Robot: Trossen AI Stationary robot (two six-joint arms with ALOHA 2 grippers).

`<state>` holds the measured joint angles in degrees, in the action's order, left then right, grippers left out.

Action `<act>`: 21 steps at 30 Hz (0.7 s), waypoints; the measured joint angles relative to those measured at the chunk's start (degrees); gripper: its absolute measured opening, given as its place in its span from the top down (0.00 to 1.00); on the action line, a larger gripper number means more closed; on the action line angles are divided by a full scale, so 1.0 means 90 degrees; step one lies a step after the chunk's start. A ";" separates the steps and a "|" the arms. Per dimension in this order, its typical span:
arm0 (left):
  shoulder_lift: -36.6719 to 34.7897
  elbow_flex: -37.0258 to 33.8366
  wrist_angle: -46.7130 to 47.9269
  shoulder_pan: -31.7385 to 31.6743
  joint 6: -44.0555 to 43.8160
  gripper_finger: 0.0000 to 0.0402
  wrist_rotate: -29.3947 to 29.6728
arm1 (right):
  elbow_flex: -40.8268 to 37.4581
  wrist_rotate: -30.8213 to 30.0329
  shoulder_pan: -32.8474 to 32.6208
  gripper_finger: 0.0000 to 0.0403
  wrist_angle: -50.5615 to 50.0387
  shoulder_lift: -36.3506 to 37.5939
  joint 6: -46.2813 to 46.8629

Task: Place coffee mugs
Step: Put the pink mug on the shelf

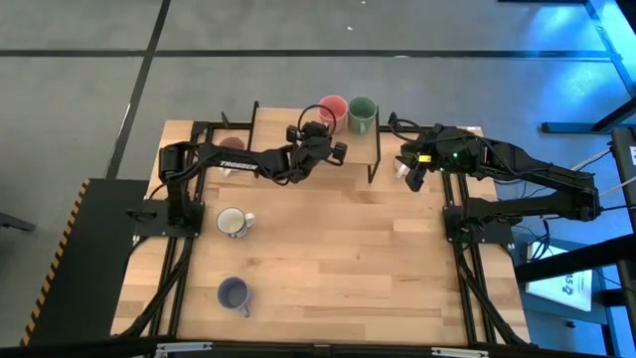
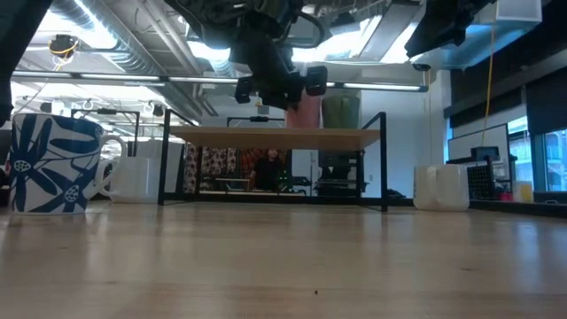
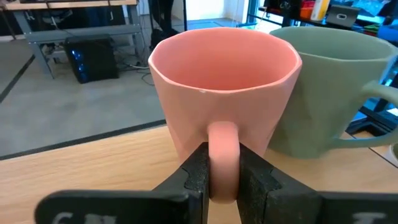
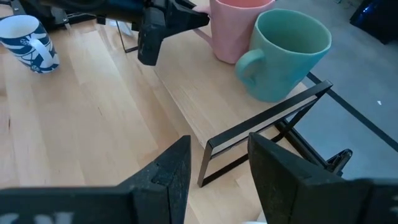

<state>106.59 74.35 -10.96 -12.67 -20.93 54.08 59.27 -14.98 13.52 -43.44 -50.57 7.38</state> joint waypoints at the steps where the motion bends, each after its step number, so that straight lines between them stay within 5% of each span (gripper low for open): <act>1: 0.0000 0.0000 0.0000 -0.0005 0.0000 0.89 0.0001 | 0.0000 0.0000 0.0002 0.64 0.0000 0.0000 0.0007; 21: -0.0007 0.0000 -0.0022 -0.0056 0.0007 0.76 -0.0126 | 0.0000 0.0000 0.0002 0.64 -0.0002 0.0000 0.0048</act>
<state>106.52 74.35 -11.16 -13.17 -20.86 52.95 59.27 -14.98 13.53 -43.46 -50.57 7.82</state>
